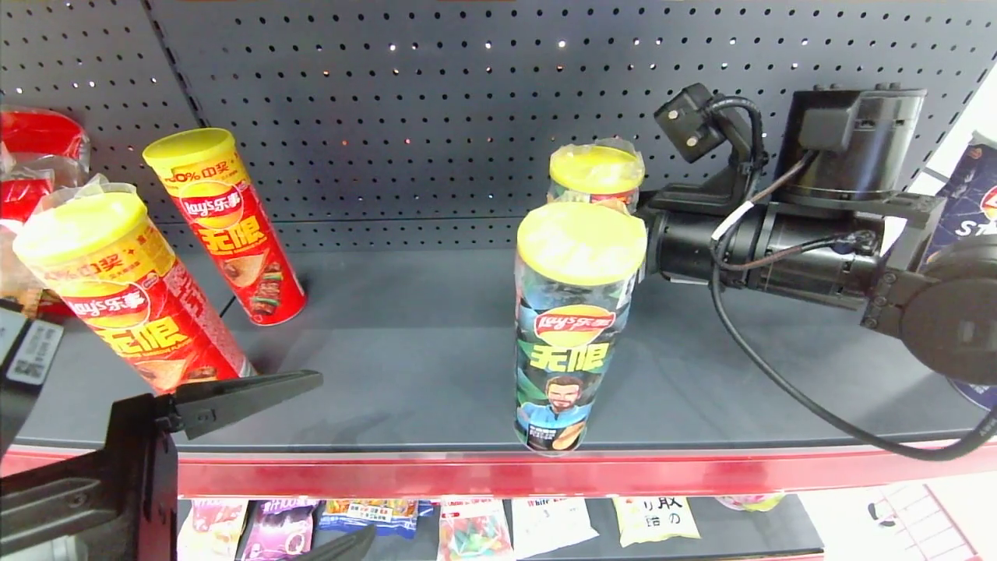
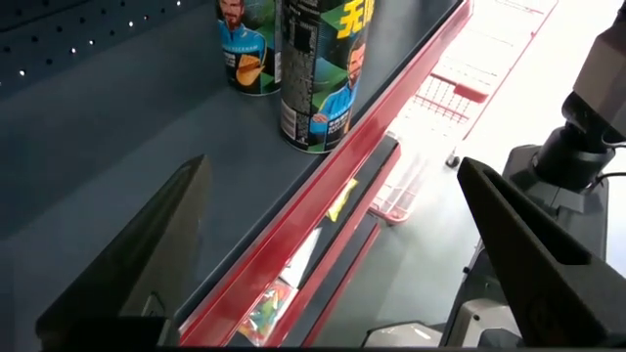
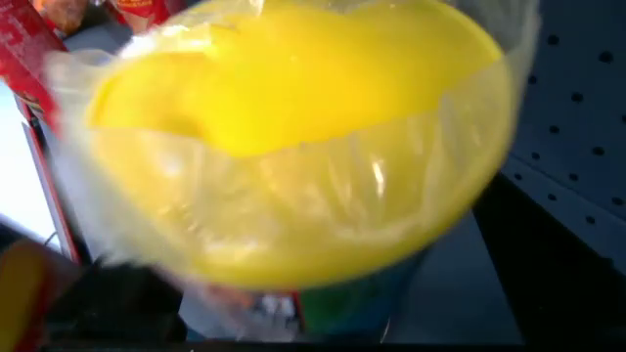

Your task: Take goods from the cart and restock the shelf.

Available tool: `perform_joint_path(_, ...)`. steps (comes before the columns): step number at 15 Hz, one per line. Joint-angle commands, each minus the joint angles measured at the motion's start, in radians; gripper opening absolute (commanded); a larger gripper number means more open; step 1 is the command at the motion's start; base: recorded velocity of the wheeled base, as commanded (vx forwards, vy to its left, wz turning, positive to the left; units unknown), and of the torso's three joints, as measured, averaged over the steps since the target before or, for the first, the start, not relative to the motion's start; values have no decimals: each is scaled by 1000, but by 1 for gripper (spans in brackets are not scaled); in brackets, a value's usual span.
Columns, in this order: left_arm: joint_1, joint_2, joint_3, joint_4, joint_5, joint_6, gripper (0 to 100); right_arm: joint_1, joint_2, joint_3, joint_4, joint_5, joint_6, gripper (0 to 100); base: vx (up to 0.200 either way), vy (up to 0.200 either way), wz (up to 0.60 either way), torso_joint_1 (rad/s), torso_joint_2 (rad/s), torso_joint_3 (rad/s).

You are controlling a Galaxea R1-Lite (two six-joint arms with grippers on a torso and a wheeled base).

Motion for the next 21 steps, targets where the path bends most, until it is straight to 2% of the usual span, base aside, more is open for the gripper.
perform_joint_path(1, -1, 13, -1, 0, 1, 0, 100, 0, -63, 42, 1, -2, 3, 100, 0, 0, 0, 0, 0, 0)
perform_joint_path(5, 1, 19, -4, 0, 6, 0, 100, -5, -152, 142, 1, -24, 5, 100, 0, 0, 0, 0, 0, 0)
perform_joint_path(7, -1, 33, -9, 0, 43, 1, 100, -28, -198, 205, 2, -44, 5, 100, 0, 0, 0, 0, 0, 0)
perform_joint_path(9, -1, 48, -18, -2, 46, 0, 100, -65, -234, 249, 2, -48, 6, 100, 0, 0, 0, 0, 0, 0)
perform_joint_path(12, 1, 104, -47, -2, 96, 0, 100, -70, -332, 330, 4, -52, 29, 100, 0, 0, 0, 0, 0, 0)
perform_joint_path(15, -1, 142, -50, -4, 110, 9, 100, -70, -447, 441, 6, -56, 29, 100, 0, 0, 0, 0, 0, 0)
perform_joint_path(16, -1, 173, -52, -4, 155, 21, 100, -70, -531, 499, 9, -72, 29, 100, 0, 0, 0, 0, 0, 0)
perform_joint_path(17, -1, 191, -54, -4, 164, 31, 100, -68, -571, 527, 10, -72, 29, 100, 0, 0, 0, 0, 0, 0)
perform_joint_path(19, -1, 260, -78, -4, 167, 83, 100, -65, -665, 610, 12, -72, 29, 100, 0, 0, 0, 0, 0, 0)
perform_joint_path(21, -1, 332, -119, -2, 170, 110, 100, -65, -751, 680, 12, -72, 29, 100, 0, 0, 0, 0, 0, 0)
